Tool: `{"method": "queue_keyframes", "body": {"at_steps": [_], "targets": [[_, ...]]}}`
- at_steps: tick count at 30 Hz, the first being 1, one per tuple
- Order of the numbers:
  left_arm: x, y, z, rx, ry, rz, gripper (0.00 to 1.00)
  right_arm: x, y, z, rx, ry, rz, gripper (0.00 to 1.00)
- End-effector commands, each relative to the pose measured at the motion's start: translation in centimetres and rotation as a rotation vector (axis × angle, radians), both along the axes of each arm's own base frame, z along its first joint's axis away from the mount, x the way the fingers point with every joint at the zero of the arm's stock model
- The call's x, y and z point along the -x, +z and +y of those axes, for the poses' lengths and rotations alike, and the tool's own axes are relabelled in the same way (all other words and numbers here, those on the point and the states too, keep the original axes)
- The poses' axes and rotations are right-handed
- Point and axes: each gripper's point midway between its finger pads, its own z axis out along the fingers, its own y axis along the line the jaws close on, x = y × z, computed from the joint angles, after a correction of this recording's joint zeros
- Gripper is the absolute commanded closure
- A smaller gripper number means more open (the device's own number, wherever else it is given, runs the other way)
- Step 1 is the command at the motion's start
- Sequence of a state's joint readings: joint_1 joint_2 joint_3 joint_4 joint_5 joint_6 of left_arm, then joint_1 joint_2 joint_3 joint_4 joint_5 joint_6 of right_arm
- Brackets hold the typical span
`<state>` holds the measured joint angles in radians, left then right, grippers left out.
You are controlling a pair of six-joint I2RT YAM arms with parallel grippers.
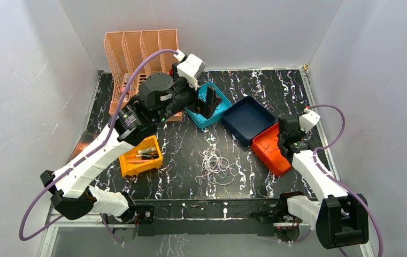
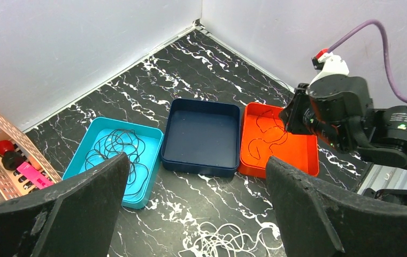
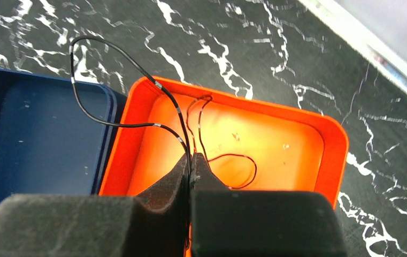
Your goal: Untangle the cables
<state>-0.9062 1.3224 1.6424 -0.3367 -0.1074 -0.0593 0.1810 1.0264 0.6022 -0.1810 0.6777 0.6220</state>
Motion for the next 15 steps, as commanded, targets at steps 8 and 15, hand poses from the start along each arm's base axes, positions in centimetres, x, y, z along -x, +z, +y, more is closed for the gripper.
{"method": "queue_keyframes", "body": {"at_steps": [8, 15], "targets": [[0.4, 0.7, 0.3, 0.033, -0.007, -0.009, 0.02, 0.9, -6.1, 0.5, -0.170, -0.117, 0.075, 0.89], [0.6, 0.7, 0.6, 0.034, -0.003, -0.010, 0.02, 1.0, -6.6, 0.2, -0.177, -0.118, 0.079, 0.63]]}}
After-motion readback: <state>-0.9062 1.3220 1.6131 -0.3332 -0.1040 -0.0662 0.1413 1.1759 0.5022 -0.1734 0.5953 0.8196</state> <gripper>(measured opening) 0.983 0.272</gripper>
